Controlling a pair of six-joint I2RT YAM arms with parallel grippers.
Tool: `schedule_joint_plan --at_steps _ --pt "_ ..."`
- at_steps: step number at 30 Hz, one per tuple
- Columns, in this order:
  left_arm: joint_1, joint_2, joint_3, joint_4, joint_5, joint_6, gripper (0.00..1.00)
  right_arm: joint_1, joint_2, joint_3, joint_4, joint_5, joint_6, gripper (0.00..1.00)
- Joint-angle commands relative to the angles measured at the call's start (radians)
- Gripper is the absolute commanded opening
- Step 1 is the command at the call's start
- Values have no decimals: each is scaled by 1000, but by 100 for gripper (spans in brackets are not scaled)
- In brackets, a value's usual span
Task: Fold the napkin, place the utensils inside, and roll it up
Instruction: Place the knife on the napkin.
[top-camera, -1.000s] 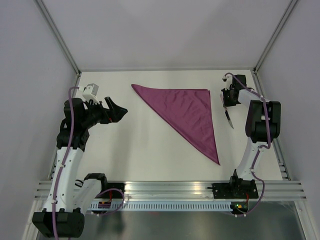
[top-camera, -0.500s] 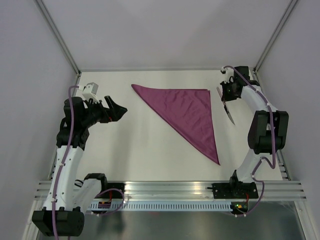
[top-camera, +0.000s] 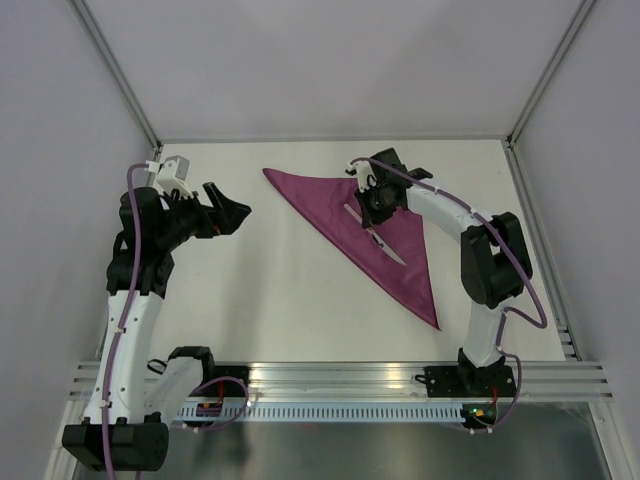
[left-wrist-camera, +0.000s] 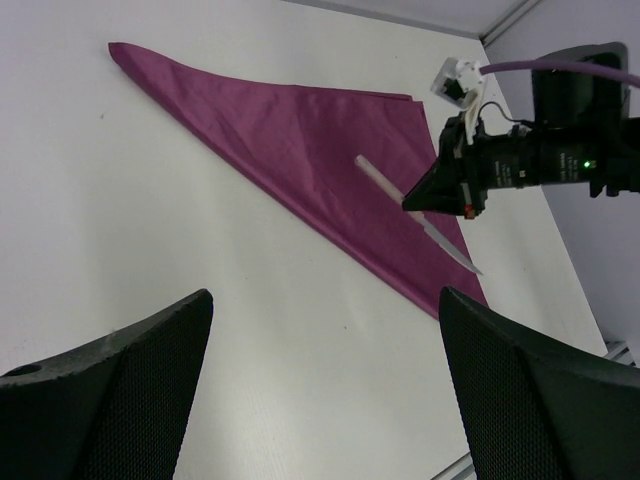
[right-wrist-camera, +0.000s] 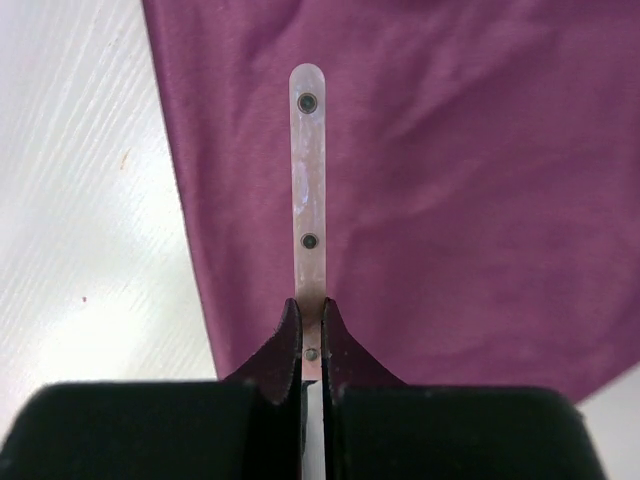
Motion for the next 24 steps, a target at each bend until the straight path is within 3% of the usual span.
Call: schedule_joint_plan --at_steps 1,11,24 --pt "5 8 44 -11 -24 -44 96 55 51 51 11 40 76 0" --pt "5 22 34 -13 -30 -36 96 144 121 45 170 59 122 0" --pt "5 40 20 -10 -37 -16 96 172 239 126 232 55 134 0"
